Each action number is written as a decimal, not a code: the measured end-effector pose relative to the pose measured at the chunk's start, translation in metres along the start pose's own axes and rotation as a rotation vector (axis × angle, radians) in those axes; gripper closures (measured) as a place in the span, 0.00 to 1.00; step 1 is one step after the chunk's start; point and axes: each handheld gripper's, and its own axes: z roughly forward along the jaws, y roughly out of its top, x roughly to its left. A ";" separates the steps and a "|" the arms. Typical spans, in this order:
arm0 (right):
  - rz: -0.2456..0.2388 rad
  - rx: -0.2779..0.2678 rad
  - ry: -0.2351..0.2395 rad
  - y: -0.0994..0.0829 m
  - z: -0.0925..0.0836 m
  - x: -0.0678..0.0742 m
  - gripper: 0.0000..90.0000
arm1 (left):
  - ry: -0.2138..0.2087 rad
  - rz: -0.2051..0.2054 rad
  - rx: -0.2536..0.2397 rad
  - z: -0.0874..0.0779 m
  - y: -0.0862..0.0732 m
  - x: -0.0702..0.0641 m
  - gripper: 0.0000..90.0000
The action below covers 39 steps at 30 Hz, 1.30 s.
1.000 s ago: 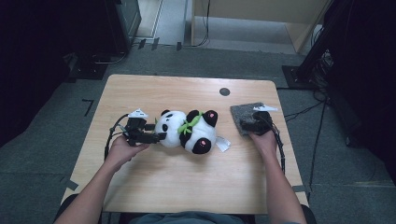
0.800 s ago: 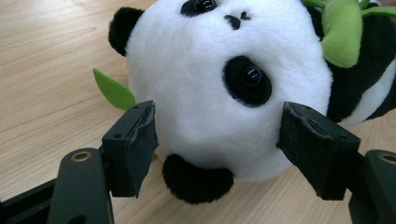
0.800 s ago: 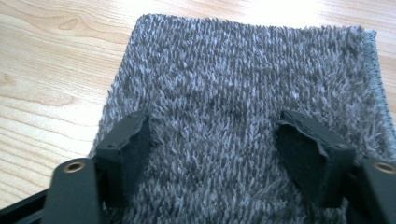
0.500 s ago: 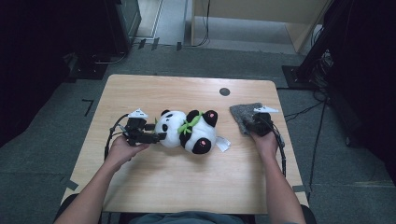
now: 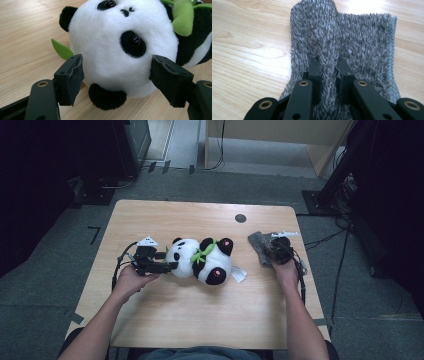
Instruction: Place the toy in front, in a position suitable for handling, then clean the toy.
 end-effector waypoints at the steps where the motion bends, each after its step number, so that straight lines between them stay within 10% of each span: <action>1: 0.004 0.005 0.007 0.000 -0.001 0.000 0.87 | 0.001 -0.002 0.002 0.000 0.000 0.000 0.30; 39: -0.111 -0.087 0.274 0.055 -0.071 0.080 0.87 | -0.028 0.021 0.001 0.010 -0.004 0.002 0.22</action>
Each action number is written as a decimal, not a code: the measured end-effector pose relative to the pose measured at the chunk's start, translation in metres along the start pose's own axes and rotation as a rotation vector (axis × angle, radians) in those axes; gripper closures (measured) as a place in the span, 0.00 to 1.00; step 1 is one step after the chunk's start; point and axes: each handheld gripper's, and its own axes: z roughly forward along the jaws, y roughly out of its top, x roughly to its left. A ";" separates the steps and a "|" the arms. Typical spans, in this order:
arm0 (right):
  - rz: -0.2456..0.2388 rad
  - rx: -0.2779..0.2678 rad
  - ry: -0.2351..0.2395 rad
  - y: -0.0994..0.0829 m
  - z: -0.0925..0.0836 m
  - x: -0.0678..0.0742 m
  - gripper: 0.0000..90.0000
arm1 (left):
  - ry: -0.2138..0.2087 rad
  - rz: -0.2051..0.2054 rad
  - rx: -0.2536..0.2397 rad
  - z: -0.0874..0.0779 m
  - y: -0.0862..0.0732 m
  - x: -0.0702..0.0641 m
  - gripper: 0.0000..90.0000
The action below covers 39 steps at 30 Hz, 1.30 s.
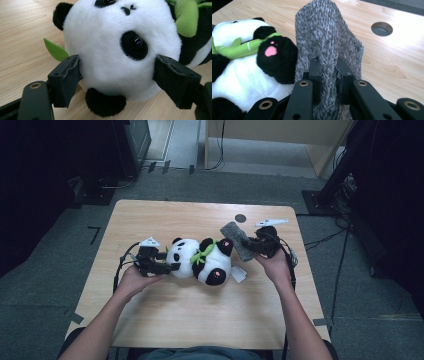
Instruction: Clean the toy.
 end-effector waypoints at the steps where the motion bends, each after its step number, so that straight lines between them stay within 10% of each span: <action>1: -0.009 0.000 0.002 0.001 0.000 0.002 0.87 | 0.002 0.015 0.002 0.001 -0.001 0.000 0.21; 11: -0.007 -0.007 0.040 0.007 0.000 0.009 0.87 | -0.041 0.010 0.011 0.012 -0.005 0.006 0.10; 23: -0.037 -0.014 0.052 0.011 0.001 0.020 0.88 | -0.027 0.038 0.018 0.007 -0.008 -0.002 0.42; 39: -0.091 -0.043 0.084 0.039 -0.012 0.037 0.87 | 0.005 0.003 0.032 0.003 -0.009 -0.011 0.44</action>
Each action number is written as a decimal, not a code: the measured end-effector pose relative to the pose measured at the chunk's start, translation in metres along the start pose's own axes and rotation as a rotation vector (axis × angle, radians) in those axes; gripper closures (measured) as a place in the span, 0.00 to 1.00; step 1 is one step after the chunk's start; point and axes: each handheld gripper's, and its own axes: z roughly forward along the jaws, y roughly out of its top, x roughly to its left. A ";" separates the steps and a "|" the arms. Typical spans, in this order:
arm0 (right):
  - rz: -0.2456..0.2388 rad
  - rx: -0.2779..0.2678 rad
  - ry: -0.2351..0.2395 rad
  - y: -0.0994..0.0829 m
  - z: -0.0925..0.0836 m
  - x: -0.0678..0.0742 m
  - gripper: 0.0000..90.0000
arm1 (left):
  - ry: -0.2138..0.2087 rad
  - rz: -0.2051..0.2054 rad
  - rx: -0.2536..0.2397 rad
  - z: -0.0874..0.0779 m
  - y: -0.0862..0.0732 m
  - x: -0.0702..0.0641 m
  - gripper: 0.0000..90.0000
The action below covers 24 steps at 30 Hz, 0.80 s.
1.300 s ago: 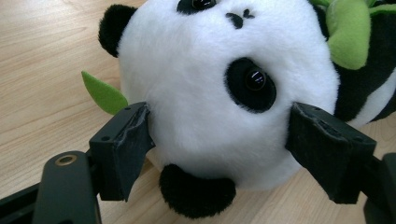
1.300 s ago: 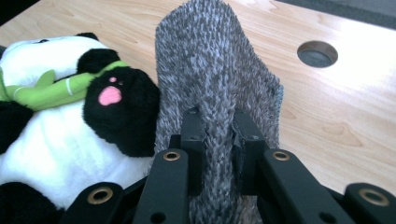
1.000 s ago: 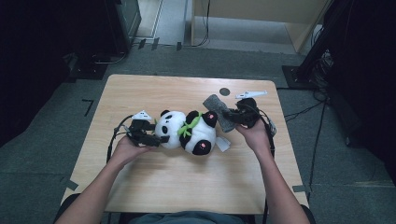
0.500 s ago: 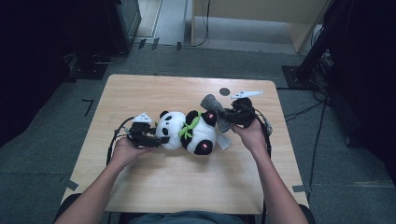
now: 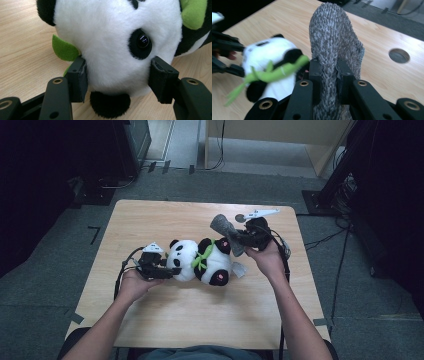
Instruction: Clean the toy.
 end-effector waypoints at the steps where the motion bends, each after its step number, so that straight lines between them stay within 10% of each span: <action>1: -0.001 -0.003 0.007 0.003 0.000 0.003 0.87 | -0.002 -0.002 0.000 0.000 0.000 0.000 0.44; 24: -0.115 0.021 0.133 0.044 0.046 0.070 0.87 | -0.005 -0.033 -0.008 -0.002 0.001 0.000 0.45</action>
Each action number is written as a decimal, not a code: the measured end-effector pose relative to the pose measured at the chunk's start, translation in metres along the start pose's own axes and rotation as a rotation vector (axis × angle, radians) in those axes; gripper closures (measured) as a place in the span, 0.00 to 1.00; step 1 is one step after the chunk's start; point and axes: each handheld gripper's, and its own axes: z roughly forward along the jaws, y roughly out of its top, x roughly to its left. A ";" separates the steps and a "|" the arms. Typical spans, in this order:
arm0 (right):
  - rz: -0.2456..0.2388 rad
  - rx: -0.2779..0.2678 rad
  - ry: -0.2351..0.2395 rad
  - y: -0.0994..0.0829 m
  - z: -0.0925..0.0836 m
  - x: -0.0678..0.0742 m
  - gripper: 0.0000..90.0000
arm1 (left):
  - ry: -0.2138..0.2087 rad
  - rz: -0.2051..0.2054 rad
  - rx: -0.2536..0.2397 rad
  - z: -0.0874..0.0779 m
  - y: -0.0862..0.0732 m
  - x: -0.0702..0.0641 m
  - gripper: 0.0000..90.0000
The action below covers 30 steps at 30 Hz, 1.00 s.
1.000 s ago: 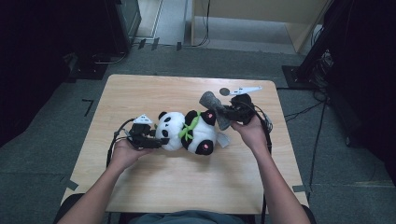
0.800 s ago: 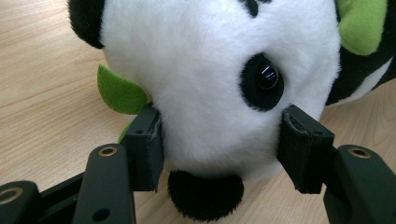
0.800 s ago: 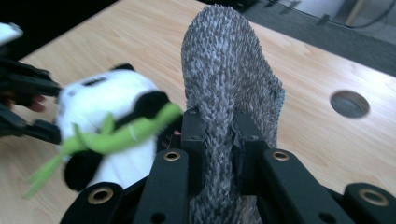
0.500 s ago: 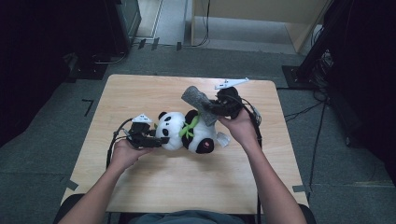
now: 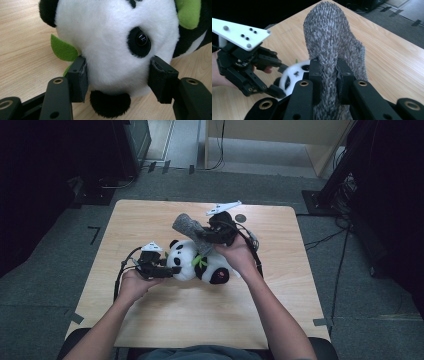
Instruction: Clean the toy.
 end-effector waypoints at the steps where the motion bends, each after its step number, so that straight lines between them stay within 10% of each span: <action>1: -0.005 0.003 0.004 0.001 0.004 0.002 0.87 | 0.000 0.000 0.000 0.000 0.000 0.000 0.45; 16: -0.026 0.103 0.083 -0.001 0.069 0.021 0.87 | 0.003 0.002 0.002 0.000 0.000 0.000 0.47; 30: -0.031 0.124 0.058 -0.012 0.081 0.011 0.87 | 0.019 -0.008 0.012 0.000 0.001 -0.002 0.51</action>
